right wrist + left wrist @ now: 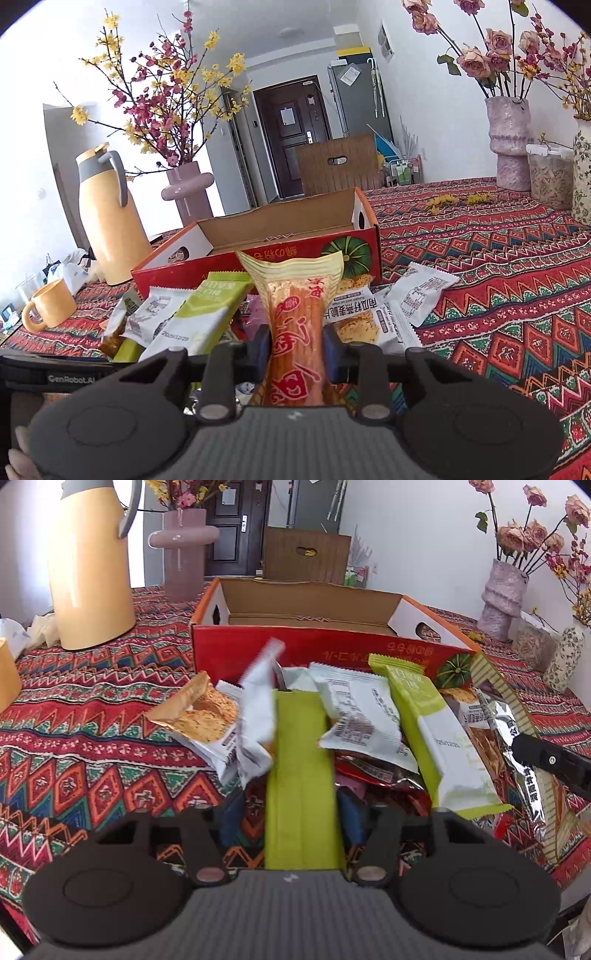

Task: Organize snacks
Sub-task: 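Grasp the orange wafer pack with the right gripper while the left gripper grasps a green bar, then lift both snacks into the box and open both grippers to drop them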

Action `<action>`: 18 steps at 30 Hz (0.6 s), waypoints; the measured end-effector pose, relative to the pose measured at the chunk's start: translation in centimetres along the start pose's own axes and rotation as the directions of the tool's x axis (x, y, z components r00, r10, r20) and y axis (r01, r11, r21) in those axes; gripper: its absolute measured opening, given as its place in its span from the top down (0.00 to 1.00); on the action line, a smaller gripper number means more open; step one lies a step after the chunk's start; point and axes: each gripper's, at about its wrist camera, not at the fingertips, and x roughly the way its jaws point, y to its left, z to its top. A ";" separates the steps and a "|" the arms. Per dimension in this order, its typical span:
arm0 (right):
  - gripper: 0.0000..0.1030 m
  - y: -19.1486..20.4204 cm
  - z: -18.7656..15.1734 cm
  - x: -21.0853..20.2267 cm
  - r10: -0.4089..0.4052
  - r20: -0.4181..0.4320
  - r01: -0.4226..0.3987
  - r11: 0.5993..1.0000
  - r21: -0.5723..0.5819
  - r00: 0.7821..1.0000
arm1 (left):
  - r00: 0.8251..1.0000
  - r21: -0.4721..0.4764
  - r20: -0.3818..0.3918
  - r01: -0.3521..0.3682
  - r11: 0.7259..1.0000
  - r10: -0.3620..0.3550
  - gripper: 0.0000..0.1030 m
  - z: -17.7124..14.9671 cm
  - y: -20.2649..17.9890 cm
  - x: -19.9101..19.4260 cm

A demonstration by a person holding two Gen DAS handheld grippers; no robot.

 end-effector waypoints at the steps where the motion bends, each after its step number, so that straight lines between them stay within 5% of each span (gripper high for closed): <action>1: 0.72 0.1 0.0 -0.1 0.002 0.001 -0.002 1.000 -0.001 1.000 | 1.000 0.011 0.008 0.002 1.000 -0.002 0.61 -0.1 -0.3 -0.2; 18: 0.72 0.8 0.0 -1.7 -0.004 0.025 0.004 1.000 -0.010 1.000 | 0.992 0.020 0.127 -0.021 1.000 0.018 0.63 -0.5 0.6 -4.0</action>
